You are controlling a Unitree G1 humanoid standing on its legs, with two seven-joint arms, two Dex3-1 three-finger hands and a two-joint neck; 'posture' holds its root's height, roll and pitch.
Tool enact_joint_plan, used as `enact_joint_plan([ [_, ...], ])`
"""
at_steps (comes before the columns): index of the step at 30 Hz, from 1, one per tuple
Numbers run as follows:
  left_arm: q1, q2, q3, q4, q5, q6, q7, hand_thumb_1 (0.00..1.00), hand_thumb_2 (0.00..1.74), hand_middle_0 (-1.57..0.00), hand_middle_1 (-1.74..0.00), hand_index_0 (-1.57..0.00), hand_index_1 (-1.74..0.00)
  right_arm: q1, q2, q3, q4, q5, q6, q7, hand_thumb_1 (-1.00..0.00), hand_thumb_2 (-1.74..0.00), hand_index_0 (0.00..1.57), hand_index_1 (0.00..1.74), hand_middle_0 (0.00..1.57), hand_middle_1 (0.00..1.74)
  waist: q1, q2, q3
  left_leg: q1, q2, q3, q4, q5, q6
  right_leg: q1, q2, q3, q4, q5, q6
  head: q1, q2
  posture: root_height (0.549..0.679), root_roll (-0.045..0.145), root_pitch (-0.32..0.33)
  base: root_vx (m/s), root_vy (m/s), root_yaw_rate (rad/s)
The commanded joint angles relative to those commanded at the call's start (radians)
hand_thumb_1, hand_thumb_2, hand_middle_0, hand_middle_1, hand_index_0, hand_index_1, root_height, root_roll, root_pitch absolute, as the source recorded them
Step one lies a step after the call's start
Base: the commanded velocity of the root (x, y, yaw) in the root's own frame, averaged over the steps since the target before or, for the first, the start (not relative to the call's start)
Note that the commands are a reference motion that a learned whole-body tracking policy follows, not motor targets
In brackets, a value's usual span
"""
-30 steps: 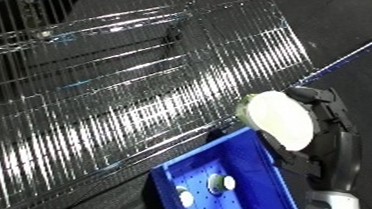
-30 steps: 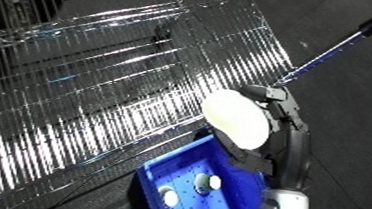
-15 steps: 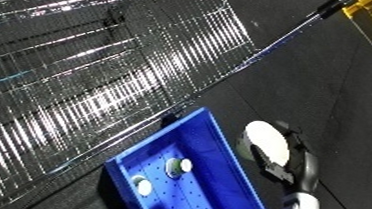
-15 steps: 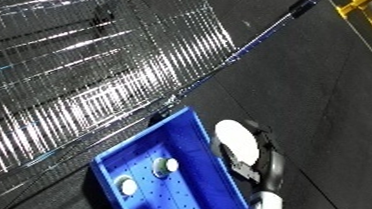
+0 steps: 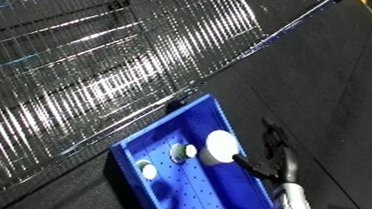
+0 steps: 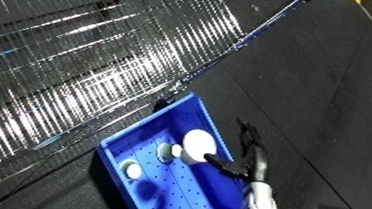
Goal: Pick up the object and place it into the box
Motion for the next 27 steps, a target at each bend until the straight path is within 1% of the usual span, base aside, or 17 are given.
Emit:
enact_joint_plan([
  [3,-0.002,0.001,-0.002,-0.001,0.0,0.002,0.001,0.0,0.0,0.0,0.0,0.0,0.0,-0.006,0.005,0.008,-0.009,-0.006,0.006,0.005,0.0,0.0,0.0,0.0,0.0,0.0,0.002,-0.002,0.0,0.002,-0.001,-0.001,-0.009,0.006,-0.0017,0.002,0.0007,-0.001,-0.008,0.004,0.0021,-0.009,-0.008,0.656,0.087,0.068,-0.009,0.0,0.048],
  [6,-0.005,0.003,0.002,0.006,-0.001,0.004,-0.002,0.0,0.0,0.0,0.0,0.0,0.0,-0.01,0.013,0.013,-0.009,0.006,0.021,0.027,0.0,0.0,0.0,0.0,0.0,0.0,0.006,-0.005,0.0,0.003,-0.001,-0.005,-0.012,0.008,-0.0028,0.004,0.0021,-0.004,-0.009,0.004,0.0023,-0.025,-0.014,0.657,0.086,0.067,-0.01,-0.005,0.038],
  [11,-0.007,0.007,0.006,0.015,0.002,0.0,-0.009,0.0,0.0,0.0,0.0,0.0,0.0,-0.008,0.025,0.021,-0.007,0.023,0.055,0.096,0.0,0.0,0.0,0.0,0.0,0.0,0.013,-0.013,-0.001,0.0,-0.002,-0.014,-0.006,0.008,-0.0014,0.008,0.0048,-0.007,0.004,-0.003,-0.0011,-0.102,-0.036,0.656,0.085,0.061,-0.005,-0.012,0.054],
  [14,-0.011,0.012,0.009,0.015,0.008,0.003,-0.008,0.0,0.0,0.0,0.0,0.0,0.0,0.001,0.034,0.029,-0.009,0.021,0.069,0.146,0.0,0.0,0.0,0.0,0.0,0.0,0.02,-0.02,-0.003,-0.001,-0.002,-0.02,-0.004,0.009,-0.0009,0.01,0.0052,-0.01,0.011,-0.007,-0.002,-0.168,-0.043,0.655,0.084,0.058,-0.002,-0.023,0.077],
  [16,-0.014,0.019,0.013,0.013,0.013,0.011,-0.006,0.0,0.0,0.0,0.0,0.0,0.0,0.008,0.044,0.038,-0.016,0.013,0.09,0.188,0.0,0.0,0.0,0.0,0.0,0.0,0.024,-0.026,-0.006,-0.002,-0.002,-0.022,-0.001,0.009,-0.001,0.012,0.0051,-0.012,0.014,-0.01,-0.0026,-0.236,-0.049,0.655,0.083,0.056,-0.008,-0.03,0.095],
  [22,-0.039,0.047,0.022,-0.003,0.036,0.053,0.006,0.0,0.0,0.0,0.0,0.0,0.0,0.013,0.081,0.095,-0.026,0.004,0.193,0.322,0.0,0.0,0.0,0.0,0.0,0.0,0.043,-0.049,-0.01,-0.015,0.002,-0.029,0.008,0.014,-0.0008,0.012,0.0067,-0.024,0.022,-0.014,-0.0029,-0.412,-0.02,0.655,0.08,0.056,-0.03,-0.058,0.115],
  [27,-0.064,0.068,0.025,0.01,0.047,0.069,0.008,0.0,0.0,0.0,0.0,0.0,0.0,-0.017,0.106,0.142,-0.003,-0.012,0.237,0.363,0.0,0.0,0.0,0.0,0.0,0.0,0.063,-0.067,-0.008,-0.027,0.007,-0.037,0.012,0.023,-0.0013,0.013,0.0096,-0.038,0.026,-0.016,-0.0022,-0.544,-0.003,0.655,0.074,0.058,-0.034,-0.068,0.104],
])
